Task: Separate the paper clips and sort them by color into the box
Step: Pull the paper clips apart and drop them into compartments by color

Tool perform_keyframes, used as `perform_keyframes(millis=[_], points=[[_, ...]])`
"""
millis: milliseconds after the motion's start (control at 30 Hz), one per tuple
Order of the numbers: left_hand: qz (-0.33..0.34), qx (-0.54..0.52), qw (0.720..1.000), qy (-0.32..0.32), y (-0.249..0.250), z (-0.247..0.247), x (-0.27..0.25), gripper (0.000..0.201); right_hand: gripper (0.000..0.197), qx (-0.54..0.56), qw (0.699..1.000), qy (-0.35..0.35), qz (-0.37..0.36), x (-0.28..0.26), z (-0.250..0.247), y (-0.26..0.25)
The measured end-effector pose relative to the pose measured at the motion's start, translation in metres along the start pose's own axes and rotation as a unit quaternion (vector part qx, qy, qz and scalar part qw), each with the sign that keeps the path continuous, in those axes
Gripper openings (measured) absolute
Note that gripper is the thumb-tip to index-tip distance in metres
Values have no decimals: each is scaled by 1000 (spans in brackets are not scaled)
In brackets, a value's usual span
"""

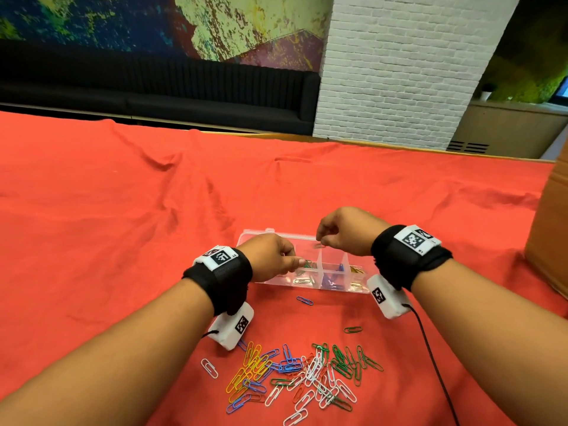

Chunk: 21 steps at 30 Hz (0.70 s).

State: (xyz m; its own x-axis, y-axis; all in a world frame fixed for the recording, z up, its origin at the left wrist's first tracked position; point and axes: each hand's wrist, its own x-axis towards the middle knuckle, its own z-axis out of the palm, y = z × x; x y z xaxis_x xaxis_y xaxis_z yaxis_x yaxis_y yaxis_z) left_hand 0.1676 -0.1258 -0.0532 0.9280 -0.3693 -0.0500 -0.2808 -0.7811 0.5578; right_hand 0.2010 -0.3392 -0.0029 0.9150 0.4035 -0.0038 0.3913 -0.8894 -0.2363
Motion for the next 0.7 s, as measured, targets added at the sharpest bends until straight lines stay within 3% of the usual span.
perform_keyframes(millis=[67,133,200,267,333,400,500,600,700], points=[[-6,30,1000,6,2,-1,-1,35,15,-58,998,11,0,-8,-3,-8],[8,52,997,52,5,-2,-4,30,11,-75,997,33,-10,-24,-11,-16],[78,51,986,136,11,-7,-14,26,5,-46,997,40,-49,-49,-16,-23],[183,83,965,171,23,-13,-28,17,6,-24,997,-3,-77,-76,-14,-27],[223,124,961,109,36,-11,-42,13,7,-38,993,-76,-76,-97,0,-25],[205,162,965,7,45,3,-50,16,14,-70,987,-131,-65,-109,20,-19],[198,215,951,-102,52,31,-55,24,16,-131,980,-136,-60,-114,46,-11],[221,229,937,-142,60,51,-57,29,6,-116,983,-132,-57,-118,54,-6],[220,214,939,-155,67,60,-56,34,8,-39,990,-130,-27,-124,46,4]])
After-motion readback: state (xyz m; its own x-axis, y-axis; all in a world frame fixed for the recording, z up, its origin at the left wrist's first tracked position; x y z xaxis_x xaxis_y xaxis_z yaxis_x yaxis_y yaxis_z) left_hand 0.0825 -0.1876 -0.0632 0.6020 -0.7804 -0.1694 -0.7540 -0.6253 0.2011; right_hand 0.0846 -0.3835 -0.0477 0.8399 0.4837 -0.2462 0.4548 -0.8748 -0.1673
